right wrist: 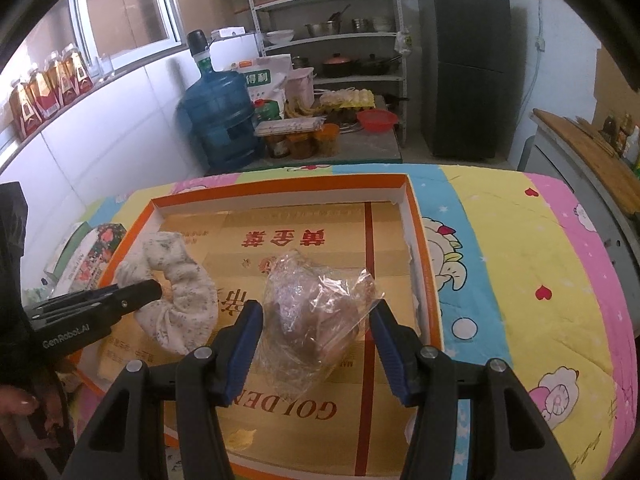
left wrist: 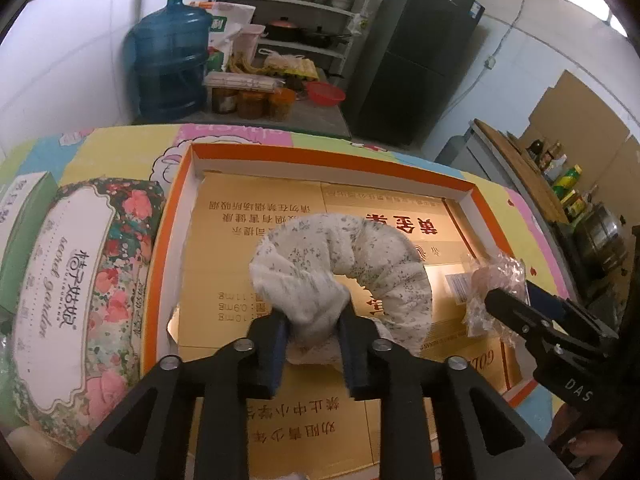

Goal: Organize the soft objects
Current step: 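Carry the scrunchie and bag with both grippers over the open box lid, then open both grippers to drop the scrunchie and bag into the box lid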

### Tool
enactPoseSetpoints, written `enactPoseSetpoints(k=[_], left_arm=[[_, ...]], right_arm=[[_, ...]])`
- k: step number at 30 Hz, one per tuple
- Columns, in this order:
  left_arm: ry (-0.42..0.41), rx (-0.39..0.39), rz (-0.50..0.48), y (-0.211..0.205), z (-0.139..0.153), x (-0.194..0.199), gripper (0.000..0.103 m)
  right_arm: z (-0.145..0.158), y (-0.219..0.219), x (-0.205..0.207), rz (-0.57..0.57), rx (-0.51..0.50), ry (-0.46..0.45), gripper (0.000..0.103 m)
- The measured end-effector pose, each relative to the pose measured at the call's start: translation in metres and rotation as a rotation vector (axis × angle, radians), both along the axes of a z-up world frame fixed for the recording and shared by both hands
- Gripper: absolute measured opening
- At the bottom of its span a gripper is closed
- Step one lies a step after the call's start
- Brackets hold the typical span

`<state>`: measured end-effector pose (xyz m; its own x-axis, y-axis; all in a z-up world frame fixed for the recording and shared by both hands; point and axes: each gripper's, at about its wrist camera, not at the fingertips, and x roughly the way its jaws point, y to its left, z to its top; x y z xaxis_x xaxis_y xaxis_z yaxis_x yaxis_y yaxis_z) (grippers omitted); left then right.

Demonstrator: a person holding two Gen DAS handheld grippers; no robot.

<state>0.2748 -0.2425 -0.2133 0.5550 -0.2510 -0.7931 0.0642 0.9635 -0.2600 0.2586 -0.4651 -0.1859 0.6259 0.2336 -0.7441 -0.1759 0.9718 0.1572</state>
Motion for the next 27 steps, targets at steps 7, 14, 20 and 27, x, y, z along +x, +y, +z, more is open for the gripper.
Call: enactPoseSetpoints(k=[7,14,20,27], left_arm=[[-0.023,-0.01,0.001,-0.001,-0.002,0.0,0.064],[-0.051,0.006,0.004,-0.004,0.005,-0.006,0.067],[-0.105,0.021,-0.003,-0.001,0.019,-0.016,0.074],[-0.128,-0.011,-0.03,0.001,0.032,-0.03,0.074]], right_arm=[[-0.005,-0.001,0.002,-0.004,0.006,0.005,0.068],[-0.003,-0.003,0.0,-0.011,0.008,-0.01,0.069],[0.008,-0.006,-0.006,-0.03,0.011,-0.037,0.07],[0.028,-0.006,-0.024,-0.053,0.005,-0.089,0.07]])
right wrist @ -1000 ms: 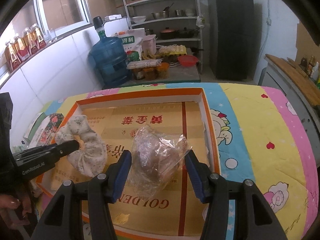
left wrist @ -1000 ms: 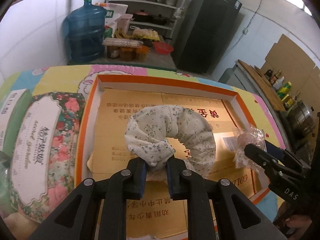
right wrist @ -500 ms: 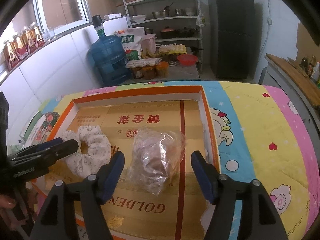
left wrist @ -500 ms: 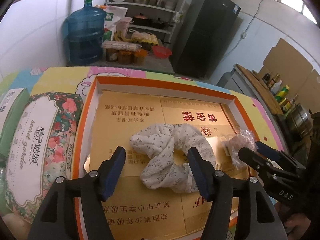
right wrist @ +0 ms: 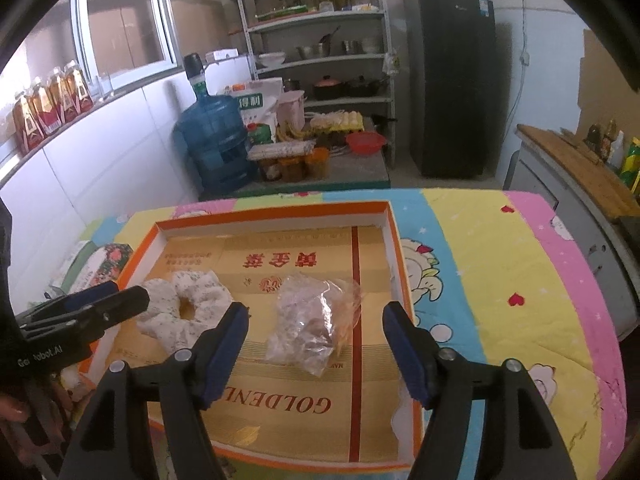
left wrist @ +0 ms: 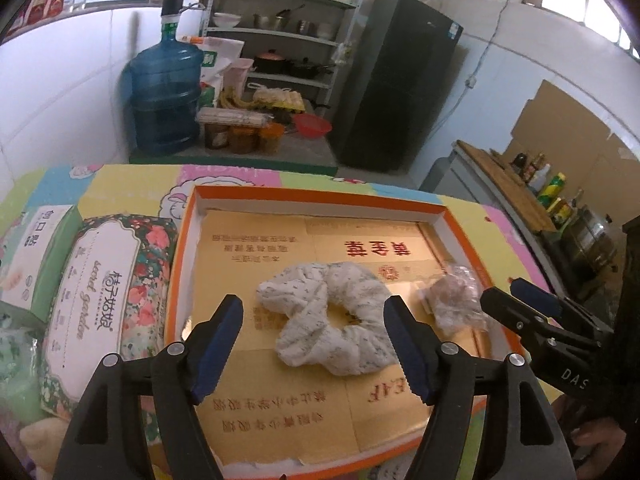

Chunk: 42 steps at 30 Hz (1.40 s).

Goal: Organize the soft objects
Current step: 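Open both grippers to drop the scrunchie and bag into the box lid, then move the left gripper back toward the leopard-print scrunchie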

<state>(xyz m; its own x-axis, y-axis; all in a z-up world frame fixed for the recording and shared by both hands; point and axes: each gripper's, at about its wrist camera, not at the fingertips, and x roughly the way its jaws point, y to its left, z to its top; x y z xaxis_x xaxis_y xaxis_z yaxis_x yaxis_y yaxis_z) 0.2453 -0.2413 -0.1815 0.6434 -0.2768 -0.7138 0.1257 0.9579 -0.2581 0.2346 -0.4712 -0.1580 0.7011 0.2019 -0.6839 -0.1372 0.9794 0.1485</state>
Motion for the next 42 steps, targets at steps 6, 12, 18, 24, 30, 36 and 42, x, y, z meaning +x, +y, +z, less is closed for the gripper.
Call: enactPoseSetpoints(k=[6,12,18,24,30,36,42], left_arm=[[-0.048,0.019,-0.02,0.001,0.018,-0.017,0.074],[-0.125,0.071,-0.034,0.008,0.04,-0.036,0.074],[-0.161,0.068,-0.038,0.031,0.059,-0.053,0.074],[-0.163,0.082,-0.031,0.059,0.073,-0.071,0.074],[-0.183,0.129,-0.037,0.086,0.084,-0.09,0.073],[-0.202,0.118,-0.033,0.122,0.091,-0.106,0.073],[-0.209,0.102,-0.024,0.154,0.095,-0.118,0.073]], right_arm=[[0.018,0.004,-0.018,-0.013,0.013,-0.017,0.07],[0.034,0.013,-0.035,-0.028,0.004,-0.046,0.07],[0.046,0.028,-0.052,-0.062,0.005,-0.065,0.07],[0.058,0.052,-0.072,-0.085,-0.005,-0.086,0.07],[0.065,0.087,-0.089,-0.092,-0.003,-0.092,0.07],[0.071,0.123,-0.105,-0.087,-0.011,-0.101,0.07],[0.078,0.156,-0.118,-0.074,-0.029,-0.114,0.07]])
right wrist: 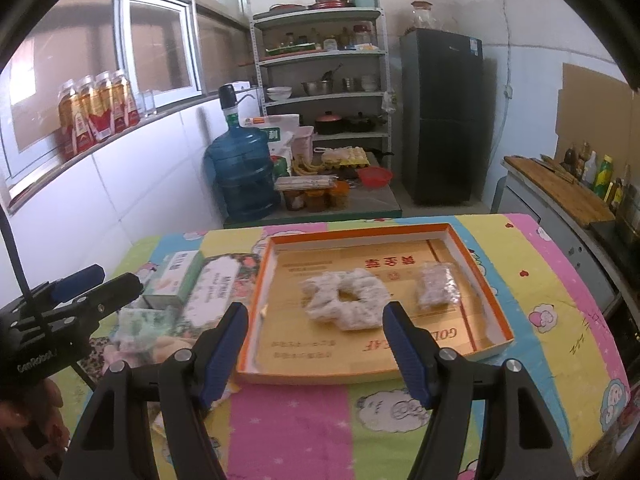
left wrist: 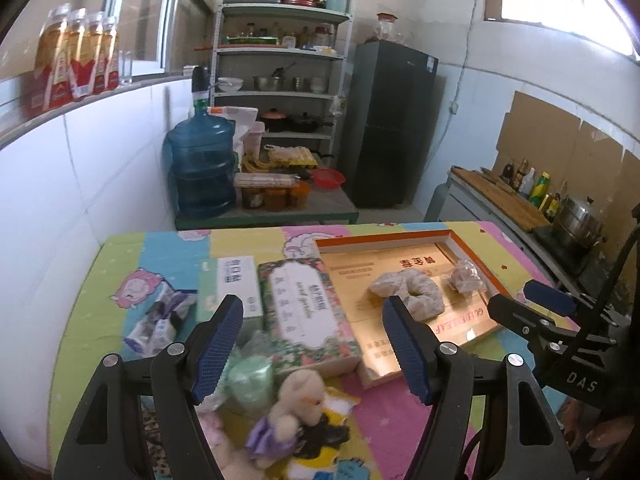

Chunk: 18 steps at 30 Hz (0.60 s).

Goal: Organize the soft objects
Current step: 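Move the left gripper back toward the leopard-print scrunchie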

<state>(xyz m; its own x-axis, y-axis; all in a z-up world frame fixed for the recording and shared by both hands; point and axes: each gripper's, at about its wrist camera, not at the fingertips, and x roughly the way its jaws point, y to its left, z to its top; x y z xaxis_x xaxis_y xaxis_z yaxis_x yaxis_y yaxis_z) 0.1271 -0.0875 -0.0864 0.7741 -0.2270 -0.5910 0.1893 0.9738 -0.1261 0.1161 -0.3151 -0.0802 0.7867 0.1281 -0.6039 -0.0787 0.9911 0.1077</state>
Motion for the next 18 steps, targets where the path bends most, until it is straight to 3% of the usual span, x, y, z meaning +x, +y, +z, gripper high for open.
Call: enactPoseSetpoints(k=[10,18], left_arm=[[-0.024,-0.029,0.026,0.045,0.008,-0.024,0.073],[-0.022,-0.05,0.11,0.098,0.0,-0.043,0.073]], right_arm=[[0.009,0.036,-0.022,0.013,-0.024,-0.021,0.07],[0.004,0.064,-0.029,0.059,-0.053,-0.003,0.07]])
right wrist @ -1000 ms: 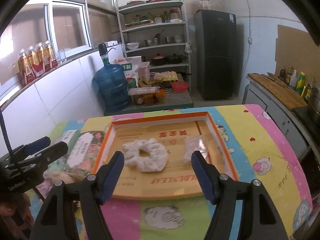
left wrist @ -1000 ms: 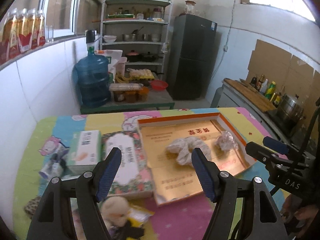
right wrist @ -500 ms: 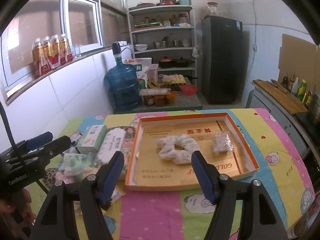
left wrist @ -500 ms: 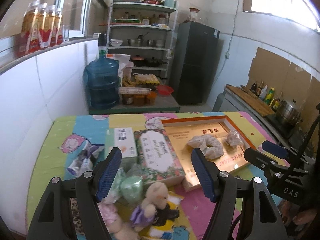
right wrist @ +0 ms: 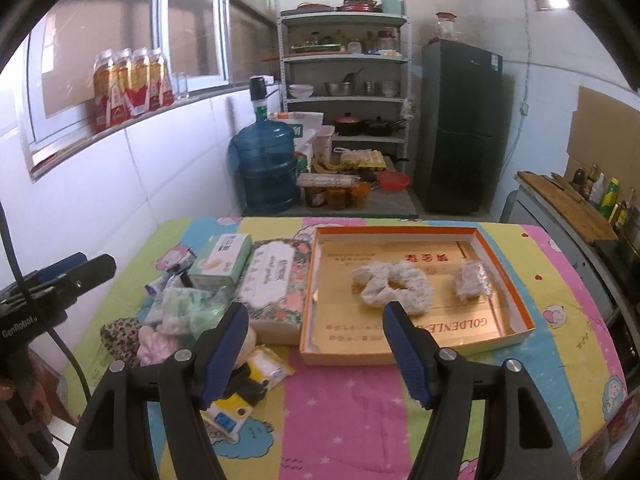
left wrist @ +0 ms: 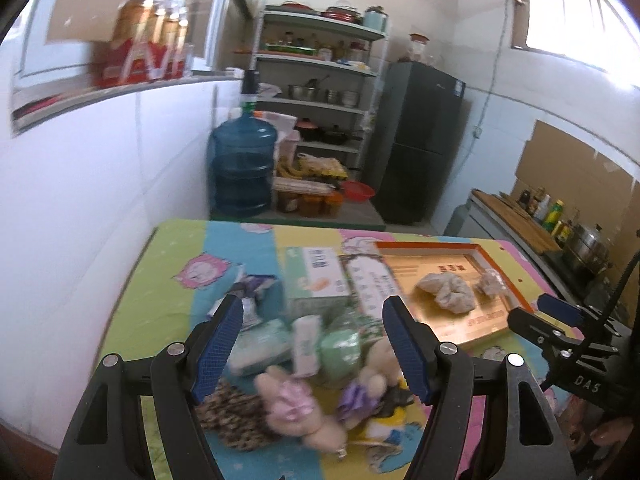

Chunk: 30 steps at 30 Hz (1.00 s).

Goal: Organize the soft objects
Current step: 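Move the left gripper back toward the leopard-print scrunchie, then grasp the leopard-print scrunchie with the left gripper and lift it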

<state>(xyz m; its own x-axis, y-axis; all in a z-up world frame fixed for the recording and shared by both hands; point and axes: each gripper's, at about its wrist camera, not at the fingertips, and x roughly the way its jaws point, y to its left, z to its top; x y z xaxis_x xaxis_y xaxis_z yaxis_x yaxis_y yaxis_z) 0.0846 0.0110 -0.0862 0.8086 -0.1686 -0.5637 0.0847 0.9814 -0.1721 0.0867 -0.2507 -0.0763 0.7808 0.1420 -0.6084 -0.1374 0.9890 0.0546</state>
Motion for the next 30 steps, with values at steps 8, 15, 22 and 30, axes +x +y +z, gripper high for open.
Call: enactPoseSetpoints(k=[8,15,22,30], left_arm=[[0.004,-0.012,0.066,0.048,-0.025,-0.02,0.073],[0.045,-0.032,0.114,0.075,-0.049,-0.032,0.073],[0.073,-0.047,0.125,0.082,-0.07,-0.034,0.073],[0.146,-0.053,0.133,0.086,-0.112,-0.013,0.073]], right_arm=[[-0.008,0.026,-0.004,0.069,-0.033,0.029,0.07],[-0.014,0.042,-0.008,0.127,-0.061,0.051,0.07],[-0.021,0.051,-0.014,0.159,-0.071,0.068,0.07],[-0.025,0.043,-0.02,0.143,-0.08,0.086,0.07]])
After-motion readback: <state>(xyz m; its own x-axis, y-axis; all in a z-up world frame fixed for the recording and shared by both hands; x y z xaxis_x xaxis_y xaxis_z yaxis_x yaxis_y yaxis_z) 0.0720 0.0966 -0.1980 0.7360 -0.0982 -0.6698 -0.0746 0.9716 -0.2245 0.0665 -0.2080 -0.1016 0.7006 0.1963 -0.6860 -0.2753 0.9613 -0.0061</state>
